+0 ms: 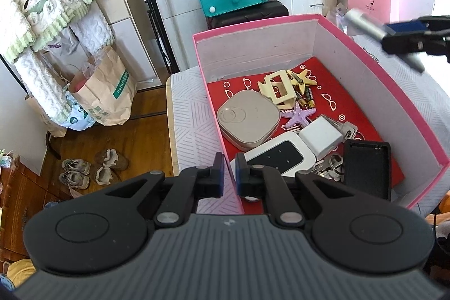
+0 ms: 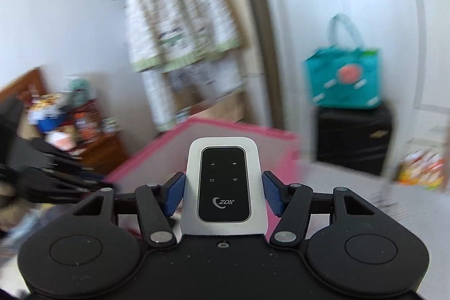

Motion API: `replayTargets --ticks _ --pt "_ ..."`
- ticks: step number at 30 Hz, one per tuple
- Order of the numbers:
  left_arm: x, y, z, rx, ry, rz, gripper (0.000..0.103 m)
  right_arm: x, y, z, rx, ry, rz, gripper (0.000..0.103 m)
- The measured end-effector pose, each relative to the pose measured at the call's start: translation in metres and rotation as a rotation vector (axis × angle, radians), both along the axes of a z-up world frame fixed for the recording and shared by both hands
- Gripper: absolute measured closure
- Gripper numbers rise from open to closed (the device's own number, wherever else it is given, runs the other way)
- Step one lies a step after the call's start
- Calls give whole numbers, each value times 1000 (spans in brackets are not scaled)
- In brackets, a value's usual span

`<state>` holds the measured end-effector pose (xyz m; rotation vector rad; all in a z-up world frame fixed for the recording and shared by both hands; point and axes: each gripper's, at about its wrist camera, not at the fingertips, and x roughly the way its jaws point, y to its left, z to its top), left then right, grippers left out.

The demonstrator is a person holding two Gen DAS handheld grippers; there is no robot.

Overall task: Organize rigid objects
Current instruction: 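Carry the white Wi-Fi router into the pink box and open the right gripper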

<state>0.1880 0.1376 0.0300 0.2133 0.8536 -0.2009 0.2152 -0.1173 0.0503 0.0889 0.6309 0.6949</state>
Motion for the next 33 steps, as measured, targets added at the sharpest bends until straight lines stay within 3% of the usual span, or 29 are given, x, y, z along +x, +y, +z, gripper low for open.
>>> replayTargets --ticks 3,9,29,33 --pt "0 0 0 0 -1 0 96 8 26 -3 19 100 63 38" --pt "0 -2 0 9 -12 -8 96 24 75 -18 -34 200 129 38" --pt "-3 9 -3 -46 -25 -19 96 86 154 -62 -238 306 95 38" --pt "-2 11 -4 -59 -26 -19 96 83 150 -53 -236 253 62 35"
